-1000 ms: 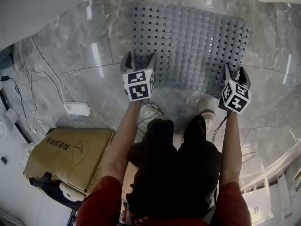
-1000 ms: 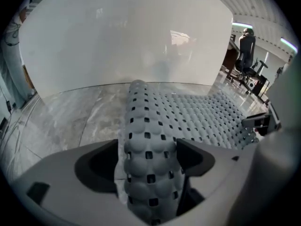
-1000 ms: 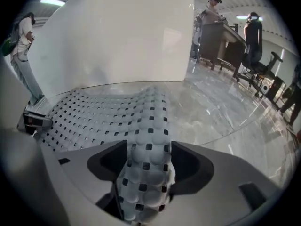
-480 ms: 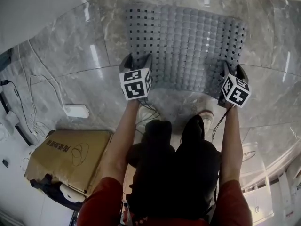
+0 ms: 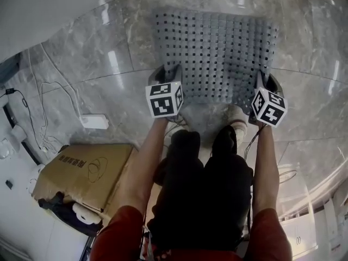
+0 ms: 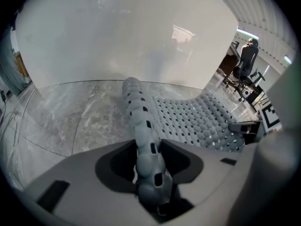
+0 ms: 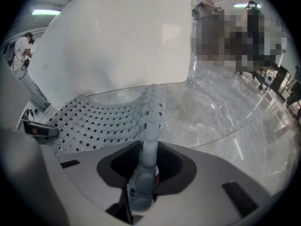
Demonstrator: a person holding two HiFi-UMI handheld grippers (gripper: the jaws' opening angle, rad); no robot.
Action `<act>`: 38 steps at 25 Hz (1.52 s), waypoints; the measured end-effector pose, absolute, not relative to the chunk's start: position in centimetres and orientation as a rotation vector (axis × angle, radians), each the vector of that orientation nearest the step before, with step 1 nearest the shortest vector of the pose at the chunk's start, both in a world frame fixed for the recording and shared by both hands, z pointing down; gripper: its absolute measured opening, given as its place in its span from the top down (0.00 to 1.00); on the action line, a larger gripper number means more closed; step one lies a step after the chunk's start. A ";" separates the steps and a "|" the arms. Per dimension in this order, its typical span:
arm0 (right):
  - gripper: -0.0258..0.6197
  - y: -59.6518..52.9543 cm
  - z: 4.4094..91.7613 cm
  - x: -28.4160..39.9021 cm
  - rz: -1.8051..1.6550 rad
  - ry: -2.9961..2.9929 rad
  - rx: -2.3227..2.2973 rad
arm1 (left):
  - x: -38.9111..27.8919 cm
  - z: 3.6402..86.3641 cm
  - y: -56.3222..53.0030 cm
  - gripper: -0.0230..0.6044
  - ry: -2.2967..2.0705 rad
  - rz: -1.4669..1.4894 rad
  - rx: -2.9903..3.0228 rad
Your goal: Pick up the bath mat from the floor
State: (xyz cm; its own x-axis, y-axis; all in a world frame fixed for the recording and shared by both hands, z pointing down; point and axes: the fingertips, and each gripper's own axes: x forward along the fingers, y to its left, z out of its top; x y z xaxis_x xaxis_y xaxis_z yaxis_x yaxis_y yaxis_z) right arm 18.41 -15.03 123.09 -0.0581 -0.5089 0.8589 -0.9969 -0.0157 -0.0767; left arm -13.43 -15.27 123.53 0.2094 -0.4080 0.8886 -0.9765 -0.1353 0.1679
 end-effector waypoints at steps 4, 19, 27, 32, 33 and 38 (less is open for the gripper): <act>0.82 -14.3 119.5 17.4 0.978 -1.647 1.576 | -13.1 119.7 -14.4 0.71 -1.311 0.900 1.694; 0.86 -14.4 95.0 17.1 0.897 -1.722 1.626 | -11.9 95.3 -14.6 0.77 -1.355 0.885 1.766; 0.86 -14.5 81.0 17.6 0.851 -1.738 1.678 | -10.7 81.5 -15.3 0.78 -1.382 0.851 1.816; 0.86 -14.5 73.1 17.7 0.812 -1.755 1.721 | -10.0 74.0 -15.4 0.79 -1.395 0.807 1.852; 0.86 -14.5 71.5 17.7 0.801 -1.758 1.731 | -9.8 72.4 -15.4 0.79 -1.399 0.797 1.862; 0.86 -12.9 64.3 17.8 0.769 -1.783 1.761 | -8.9 65.6 -13.7 0.81 -1.413 0.773 1.891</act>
